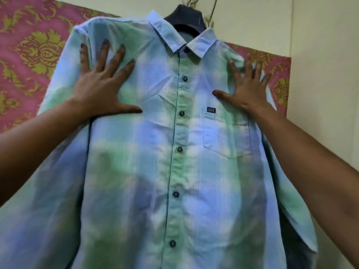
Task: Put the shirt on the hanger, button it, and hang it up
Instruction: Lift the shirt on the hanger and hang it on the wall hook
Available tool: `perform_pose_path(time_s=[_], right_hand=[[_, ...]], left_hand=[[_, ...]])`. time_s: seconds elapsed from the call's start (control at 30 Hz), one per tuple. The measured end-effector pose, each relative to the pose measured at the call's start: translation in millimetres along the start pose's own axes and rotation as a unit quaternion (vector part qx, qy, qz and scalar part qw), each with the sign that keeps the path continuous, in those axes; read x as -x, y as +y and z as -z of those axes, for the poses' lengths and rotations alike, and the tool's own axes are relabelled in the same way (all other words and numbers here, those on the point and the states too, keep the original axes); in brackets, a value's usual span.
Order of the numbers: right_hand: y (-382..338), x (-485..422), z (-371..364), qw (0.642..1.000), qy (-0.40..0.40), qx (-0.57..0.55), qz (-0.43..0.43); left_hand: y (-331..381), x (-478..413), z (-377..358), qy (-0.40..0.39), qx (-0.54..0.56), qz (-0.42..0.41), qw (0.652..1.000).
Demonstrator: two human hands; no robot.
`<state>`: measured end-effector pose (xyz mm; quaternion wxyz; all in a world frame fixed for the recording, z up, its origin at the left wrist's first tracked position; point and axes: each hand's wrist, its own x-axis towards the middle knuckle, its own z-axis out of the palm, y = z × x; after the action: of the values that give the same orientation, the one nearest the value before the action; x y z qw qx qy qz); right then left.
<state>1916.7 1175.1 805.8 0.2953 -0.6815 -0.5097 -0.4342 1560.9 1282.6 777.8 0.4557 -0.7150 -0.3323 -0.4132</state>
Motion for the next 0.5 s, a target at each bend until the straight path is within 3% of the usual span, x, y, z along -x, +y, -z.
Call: perform_pose_path(time_s=[0.33,0.4,0.5], right_hand=[[-1,13,6,0.999,-0.022,0.014,0.02],[-2,12,12,0.999,0.006,-0.043,-0.004],[2,-2,23,0.981,0.073,-0.161,-0.075]], left_hand=[[21,26,12,-0.065,0.0,0.023,0.998],[23,27,17,-0.04,0.025,0.03,0.998],[24,16,25,0.087,0.064,0.084,0.991]])
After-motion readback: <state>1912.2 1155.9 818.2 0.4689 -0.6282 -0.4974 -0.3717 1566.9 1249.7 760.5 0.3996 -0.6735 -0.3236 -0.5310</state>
